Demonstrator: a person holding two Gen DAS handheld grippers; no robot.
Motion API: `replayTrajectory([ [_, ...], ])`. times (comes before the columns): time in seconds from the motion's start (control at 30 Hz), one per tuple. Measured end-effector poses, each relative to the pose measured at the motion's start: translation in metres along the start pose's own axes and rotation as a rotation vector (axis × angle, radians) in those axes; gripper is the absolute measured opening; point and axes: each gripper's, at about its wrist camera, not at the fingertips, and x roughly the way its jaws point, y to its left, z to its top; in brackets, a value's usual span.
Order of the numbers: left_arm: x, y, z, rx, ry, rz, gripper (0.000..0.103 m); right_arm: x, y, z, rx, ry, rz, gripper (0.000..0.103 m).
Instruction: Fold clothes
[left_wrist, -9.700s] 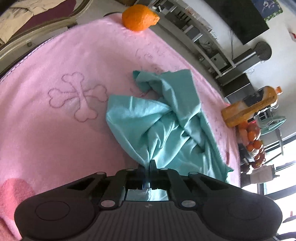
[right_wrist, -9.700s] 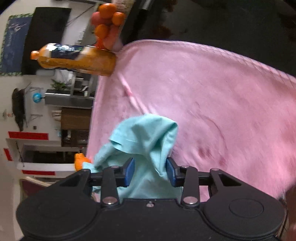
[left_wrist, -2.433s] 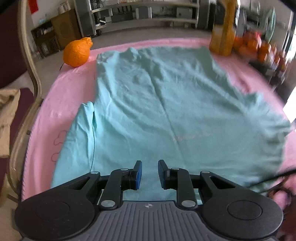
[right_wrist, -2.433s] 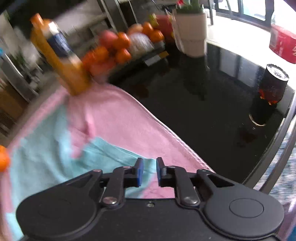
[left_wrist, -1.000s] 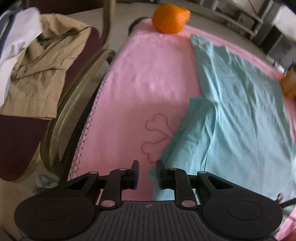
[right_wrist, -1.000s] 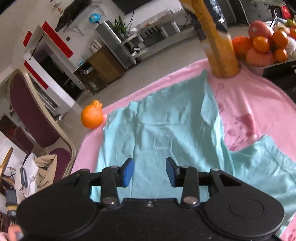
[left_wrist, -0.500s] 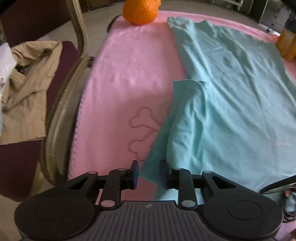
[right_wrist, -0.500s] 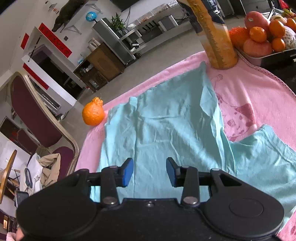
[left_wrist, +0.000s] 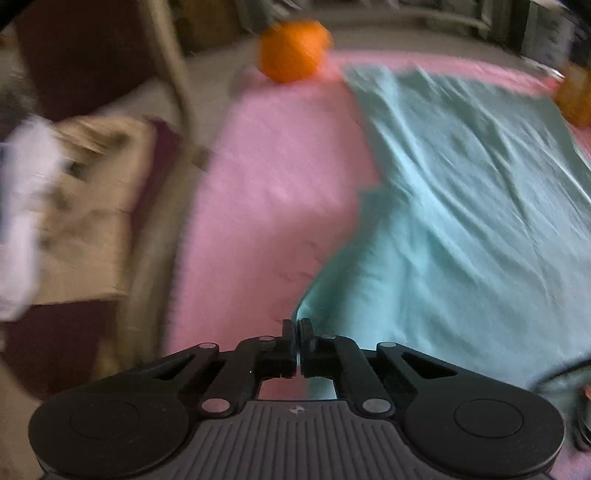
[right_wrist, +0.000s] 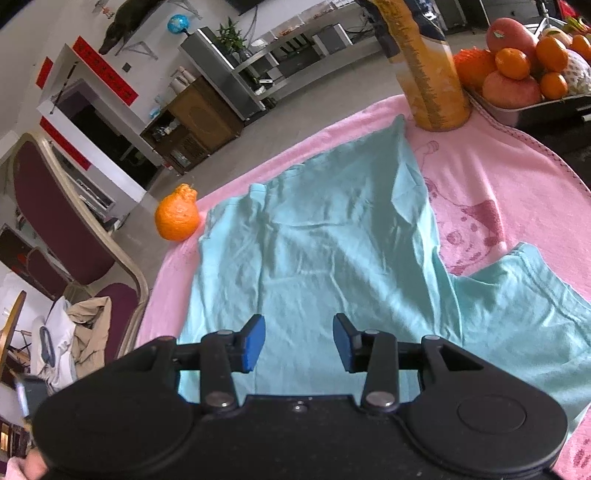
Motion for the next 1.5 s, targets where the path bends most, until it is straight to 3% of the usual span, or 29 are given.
replayTrajectory([
  [0.07,-0.01,0.007,-0.004,-0.038,-0.054,0.154,0.002,0.002,-0.003,0.0,0.004,0.004,-0.026,0.04],
  [0.17,-0.009,0.018,-0.009,-0.092,-0.044,0.277,0.002,0.006,-0.007,-0.001,0.013,0.021,-0.07,0.04],
  [0.33,0.016,0.013,-0.009,-0.032,0.042,0.313,0.006,0.016,-0.014,-0.003,0.03,0.066,-0.115,0.042],
  [0.37,0.02,0.011,-0.01,-0.018,0.052,0.332,0.013,0.017,-0.014,-0.003,0.026,0.073,-0.122,0.043],
  [0.43,0.016,0.018,-0.011,-0.051,0.043,0.348,0.016,0.018,-0.015,-0.004,0.02,0.082,-0.133,0.044],
  [0.53,0.0,0.038,-0.012,-0.187,-0.012,0.306,0.018,0.014,-0.016,-0.005,0.019,0.076,-0.136,0.044],
  [0.63,-0.015,0.046,-0.009,-0.264,-0.081,0.16,0.017,0.006,-0.018,-0.004,0.027,0.054,-0.129,0.044],
  [0.77,-0.004,0.035,0.013,-0.218,-0.084,-0.073,0.02,0.002,-0.026,0.001,0.066,0.025,-0.117,0.043],
  [0.9,0.016,0.033,0.038,-0.196,-0.052,-0.143,0.033,0.01,-0.034,0.003,0.123,0.054,-0.11,0.043],
  [1.13,0.054,0.018,0.047,-0.094,0.007,-0.108,0.032,0.008,-0.028,0.002,0.093,0.056,-0.099,0.043],
  [1.2,0.064,0.016,0.048,-0.093,0.03,-0.095,0.02,0.008,-0.026,0.002,0.092,0.061,-0.089,0.043],
  [1.27,0.061,0.014,0.047,-0.078,-0.002,-0.091,0.007,0.009,-0.024,0.002,0.083,0.063,-0.089,0.043],
  [1.37,0.056,0.01,0.047,-0.056,-0.05,-0.086,0.005,0.009,-0.023,0.002,0.08,0.064,-0.09,0.043],
  [1.5,0.053,0.007,0.049,-0.063,-0.138,-0.021,0.006,0.009,-0.024,0.002,0.087,0.064,-0.092,0.043],
])
